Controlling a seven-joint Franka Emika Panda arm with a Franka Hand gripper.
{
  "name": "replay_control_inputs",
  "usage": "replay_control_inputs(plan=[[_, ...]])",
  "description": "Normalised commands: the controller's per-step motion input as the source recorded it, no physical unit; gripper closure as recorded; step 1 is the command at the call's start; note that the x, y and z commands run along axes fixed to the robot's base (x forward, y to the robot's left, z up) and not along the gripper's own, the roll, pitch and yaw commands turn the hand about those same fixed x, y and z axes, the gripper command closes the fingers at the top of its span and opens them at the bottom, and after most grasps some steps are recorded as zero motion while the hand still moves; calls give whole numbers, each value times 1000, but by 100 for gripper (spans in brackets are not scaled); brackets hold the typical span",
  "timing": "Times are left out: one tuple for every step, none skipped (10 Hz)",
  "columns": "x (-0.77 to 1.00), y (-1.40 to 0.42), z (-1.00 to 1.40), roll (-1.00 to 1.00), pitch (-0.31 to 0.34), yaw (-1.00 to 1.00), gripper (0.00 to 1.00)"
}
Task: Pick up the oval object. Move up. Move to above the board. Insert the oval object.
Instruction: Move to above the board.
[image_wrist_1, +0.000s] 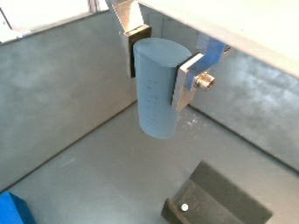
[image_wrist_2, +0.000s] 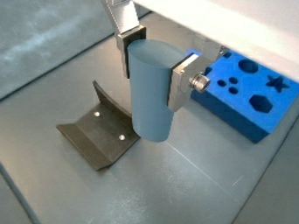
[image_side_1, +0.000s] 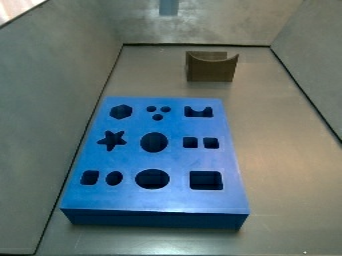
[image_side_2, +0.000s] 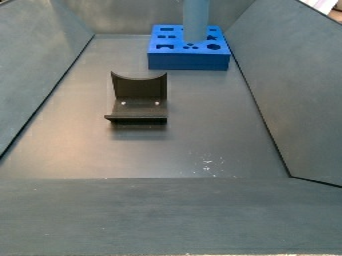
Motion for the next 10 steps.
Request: replay_control_inputs(plan=[[53, -17, 1000, 53, 94, 14, 100], [50, -15, 1000, 39, 95, 14, 100], [44, -12, 860, 25, 90, 12, 100], [31, -10, 632, 9, 90, 8, 100], [26, -7, 462, -3, 88, 5, 100], [22, -6, 350, -10, 86, 2, 100], [3, -1000, 63, -275, 18, -101, 100], [4, -1000, 38, -233, 13, -93, 100], [1, -1000, 46, -145, 14, -38, 100], [1, -1000, 51, -114, 18, -19, 100]])
